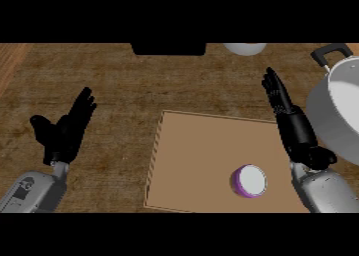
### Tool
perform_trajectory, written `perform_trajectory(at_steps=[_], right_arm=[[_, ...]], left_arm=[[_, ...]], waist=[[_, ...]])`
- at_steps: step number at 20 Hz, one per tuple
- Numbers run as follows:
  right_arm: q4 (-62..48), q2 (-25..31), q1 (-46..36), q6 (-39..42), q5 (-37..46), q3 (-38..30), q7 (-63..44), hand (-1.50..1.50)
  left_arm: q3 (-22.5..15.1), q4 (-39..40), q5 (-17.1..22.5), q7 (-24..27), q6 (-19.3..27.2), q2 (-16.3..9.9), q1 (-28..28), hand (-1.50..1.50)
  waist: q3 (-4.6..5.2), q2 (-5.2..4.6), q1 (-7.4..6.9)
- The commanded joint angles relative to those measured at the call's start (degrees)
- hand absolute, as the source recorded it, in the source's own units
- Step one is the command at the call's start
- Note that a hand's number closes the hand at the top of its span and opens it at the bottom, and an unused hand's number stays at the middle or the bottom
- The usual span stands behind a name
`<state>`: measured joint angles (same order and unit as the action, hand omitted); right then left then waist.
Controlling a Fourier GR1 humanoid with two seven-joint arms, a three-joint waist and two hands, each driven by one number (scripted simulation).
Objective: Pick the can from the tray and place it in the pot
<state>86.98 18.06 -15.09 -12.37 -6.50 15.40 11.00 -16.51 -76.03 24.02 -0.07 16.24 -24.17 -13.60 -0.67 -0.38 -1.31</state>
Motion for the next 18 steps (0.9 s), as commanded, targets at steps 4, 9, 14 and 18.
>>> perform_trajectory(at_steps=[4,9,14,18], right_arm=[[2.6,4.1,9.1,-6.4,-1.5,-11.1,-0.4,1.5],[-2.9,9.0,18.2,-19.2,10.6,-14.9,-1.7,-1.5],[15.2,4.1,31.5,-18.2,7.3,-14.0,9.5,-1.5],[24.6,5.7,37.3,-16.9,13.1,-10.3,5.2,-1.5]], left_arm=[[6.4,-6.5,-0.9,-1.5,4.0,-5.3,-0.1,0.0],[7.4,-7.8,-0.3,-1.2,5.5,-4.2,1.2,0.0],[7.4,-14.1,-1.4,-7.0,7.5,-3.9,0.8,0.0],[6.7,-13.3,-4.5,-5.7,7.9,-1.0,0.9,0.0]], waist=[[0.58,1.13,2.33],[0.68,1.09,3.35],[0.65,0.76,2.54],[0.7,0.51,2.12]])
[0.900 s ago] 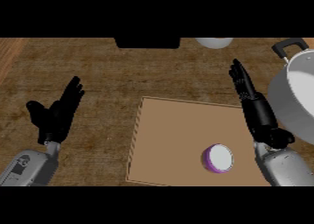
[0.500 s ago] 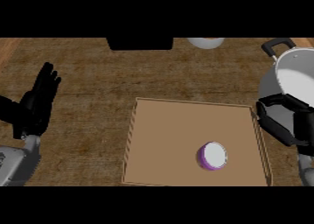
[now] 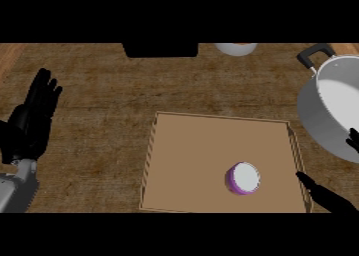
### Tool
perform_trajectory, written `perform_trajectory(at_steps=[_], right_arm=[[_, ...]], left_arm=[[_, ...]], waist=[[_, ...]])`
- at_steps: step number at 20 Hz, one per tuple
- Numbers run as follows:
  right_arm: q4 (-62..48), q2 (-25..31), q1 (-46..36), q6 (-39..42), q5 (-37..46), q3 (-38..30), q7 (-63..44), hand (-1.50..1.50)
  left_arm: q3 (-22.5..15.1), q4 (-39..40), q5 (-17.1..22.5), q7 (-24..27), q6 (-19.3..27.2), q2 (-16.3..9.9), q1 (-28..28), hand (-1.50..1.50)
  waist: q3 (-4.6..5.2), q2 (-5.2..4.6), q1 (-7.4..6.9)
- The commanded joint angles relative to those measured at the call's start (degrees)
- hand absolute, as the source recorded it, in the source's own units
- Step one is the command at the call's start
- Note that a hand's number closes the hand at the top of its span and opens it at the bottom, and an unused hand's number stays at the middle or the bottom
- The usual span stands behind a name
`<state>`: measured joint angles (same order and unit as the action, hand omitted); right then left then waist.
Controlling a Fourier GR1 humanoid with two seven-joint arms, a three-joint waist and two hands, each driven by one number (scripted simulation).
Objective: Pick the can from the tray and place it in the pot
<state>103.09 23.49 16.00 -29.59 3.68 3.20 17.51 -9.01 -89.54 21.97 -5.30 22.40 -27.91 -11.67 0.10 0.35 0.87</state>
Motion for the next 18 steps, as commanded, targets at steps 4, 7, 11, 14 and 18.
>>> perform_trajectory(at_steps=[4,7,11,14,18], right_arm=[[18.6,9.2,6.2,6.2,6.1,3.3,-20.1,-1.5],[20.4,15.8,9.1,13.3,7.1,5.3,-27.4,-1.5],[22.1,20.5,2.3,19.2,11.4,9.4,-42.2,-1.5],[26.3,22.5,-0.4,24.9,11.5,13.3,-52.5,-1.5],[23.7,19.4,-11.4,30.3,11.2,18.8,-65.3,-1.5]], left_arm=[[-0.8,-3.8,-2.2,-3.0,1.5,0.9,0.7,0.0],[1.3,-0.5,-1.0,-1.3,-0.2,0.3,-0.8,0.0],[-0.5,-2.6,-1.6,-2.7,-0.1,1.4,-1.3,0.0],[0.5,-1.9,-1.8,-3.4,0.1,1.1,-3.1,0.0],[0.9,-1.7,-1.4,-4.5,-1.5,1.0,-3.4,0.0]], waist=[[0.04,-0.22,-0.53],[0.2,-0.43,-0.13],[0.21,-0.76,-2.5],[0.15,-0.61,-2.18],[0.03,-0.7,-2.77]])
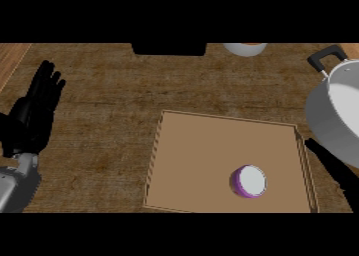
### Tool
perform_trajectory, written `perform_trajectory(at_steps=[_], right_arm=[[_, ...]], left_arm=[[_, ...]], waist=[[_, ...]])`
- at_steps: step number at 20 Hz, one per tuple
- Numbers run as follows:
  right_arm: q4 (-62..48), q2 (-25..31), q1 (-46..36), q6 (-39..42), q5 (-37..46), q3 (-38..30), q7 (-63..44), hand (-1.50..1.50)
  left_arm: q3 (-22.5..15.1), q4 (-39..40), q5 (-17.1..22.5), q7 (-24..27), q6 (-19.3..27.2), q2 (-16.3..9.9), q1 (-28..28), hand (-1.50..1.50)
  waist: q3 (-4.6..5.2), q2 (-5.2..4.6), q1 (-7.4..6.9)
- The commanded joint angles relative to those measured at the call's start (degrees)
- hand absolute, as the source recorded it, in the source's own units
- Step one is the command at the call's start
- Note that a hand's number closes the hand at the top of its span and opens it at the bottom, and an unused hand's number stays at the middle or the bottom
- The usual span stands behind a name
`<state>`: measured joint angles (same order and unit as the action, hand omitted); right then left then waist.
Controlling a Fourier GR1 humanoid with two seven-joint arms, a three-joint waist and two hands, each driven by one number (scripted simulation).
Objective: Pick the can from the tray and place it in the pot
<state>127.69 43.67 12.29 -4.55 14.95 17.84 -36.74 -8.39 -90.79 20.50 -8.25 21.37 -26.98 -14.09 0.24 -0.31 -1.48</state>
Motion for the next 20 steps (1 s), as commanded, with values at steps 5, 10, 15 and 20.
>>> perform_trajectory(at_steps=[5,10,15,20], right_arm=[[-0.4,-11.1,-17.7,8.2,4.5,11.6,-24.8,-1.5],[-8.9,-19.3,-21.2,10.7,6.8,12.3,-23.3,-1.5],[-9.8,-21.0,-20.3,12.6,12.0,14.8,-28.6,-1.5],[-13.2,-20.5,-16.2,13.1,13.2,11.5,-21.6,-1.5]], left_arm=[[1.3,-1.2,-1.5,-2.8,-0.3,0.7,0.0,0.0],[3.7,0.8,-2.8,-0.3,-2.8,3.1,1.1,0.0],[3.0,2.6,-5.3,1.1,-2.9,5.4,1.6,0.0],[7.1,6.2,-5.0,2.7,-6.6,5.1,0.0,0.0]], waist=[[-0.18,0.28,0.81],[-0.22,0.26,1.24],[-0.2,0.27,1.48],[-0.23,0.26,1.72]])
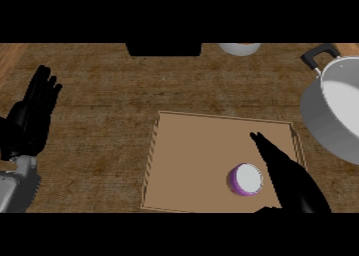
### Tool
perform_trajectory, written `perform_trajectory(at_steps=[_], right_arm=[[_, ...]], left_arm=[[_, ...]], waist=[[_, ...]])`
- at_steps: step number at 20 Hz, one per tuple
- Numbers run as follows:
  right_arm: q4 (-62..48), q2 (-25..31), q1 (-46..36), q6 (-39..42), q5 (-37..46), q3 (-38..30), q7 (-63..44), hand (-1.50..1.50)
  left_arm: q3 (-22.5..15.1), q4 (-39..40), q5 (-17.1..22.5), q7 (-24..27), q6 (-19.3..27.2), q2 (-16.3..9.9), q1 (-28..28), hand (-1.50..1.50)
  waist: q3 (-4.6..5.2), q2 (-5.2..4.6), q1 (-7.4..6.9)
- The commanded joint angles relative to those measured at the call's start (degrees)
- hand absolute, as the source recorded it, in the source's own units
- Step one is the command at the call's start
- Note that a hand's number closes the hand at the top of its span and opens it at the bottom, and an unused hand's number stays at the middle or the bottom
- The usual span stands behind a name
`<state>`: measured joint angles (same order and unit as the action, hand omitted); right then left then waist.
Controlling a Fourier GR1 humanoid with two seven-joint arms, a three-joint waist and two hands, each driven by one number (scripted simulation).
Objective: Pick the can from the tray and place it in the pot
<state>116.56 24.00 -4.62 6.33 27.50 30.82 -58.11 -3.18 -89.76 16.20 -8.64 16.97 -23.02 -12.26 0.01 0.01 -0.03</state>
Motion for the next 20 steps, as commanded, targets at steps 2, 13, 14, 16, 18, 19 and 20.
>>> perform_trajectory(at_steps=[2,13,14,16,18,19,20], right_arm=[[-3.7,-2.6,4.8,-1.3,5.8,2.6,3.2,-1.5],[-14.7,-9.3,1.4,2.0,9.0,-3.1,7.6,-1.5],[-9.6,-8.4,5.1,2.3,9.8,-2.9,6.4,-1.5],[-19.1,-11.0,2.6,-1.6,12.3,-2.3,11.1,-1.5],[-17.0,-8.6,5.6,0.0,10.5,-4.2,15.3,-1.5],[-16.5,-8.4,3.0,3.1,12.2,-0.9,13.4,1.5],[-9.9,-6.5,5.2,6.2,10.8,0.2,11.9,1.5]], left_arm=[[1.0,-3.0,-1.4,-1.4,-1.4,0.9,1.3,0.0],[3.9,-7.0,-5.0,-4.8,-3.3,3.8,2.8,0.0],[4.2,-1.3,-6.4,-0.1,-4.0,5.5,2.2,0.0],[1.7,-6.9,-8.4,-6.7,-0.6,6.3,0.9,0.0],[5.0,-5.9,-6.1,-5.2,-5.1,4.7,2.5,0.0],[3.8,-2.6,-6.9,-2.3,-3.4,7.1,1.3,0.0],[5.6,-6.1,-5.0,-3.2,-6.0,4.3,4.8,0.0]], waist=[[-0.03,0.05,0.1],[-0.02,0.03,-0.13],[-0.01,0.02,0.15],[-0.04,0.01,-0.07],[-0.03,0.03,0.0],[-0.01,0.0,0.04],[0.0,0.13,-0.07]])
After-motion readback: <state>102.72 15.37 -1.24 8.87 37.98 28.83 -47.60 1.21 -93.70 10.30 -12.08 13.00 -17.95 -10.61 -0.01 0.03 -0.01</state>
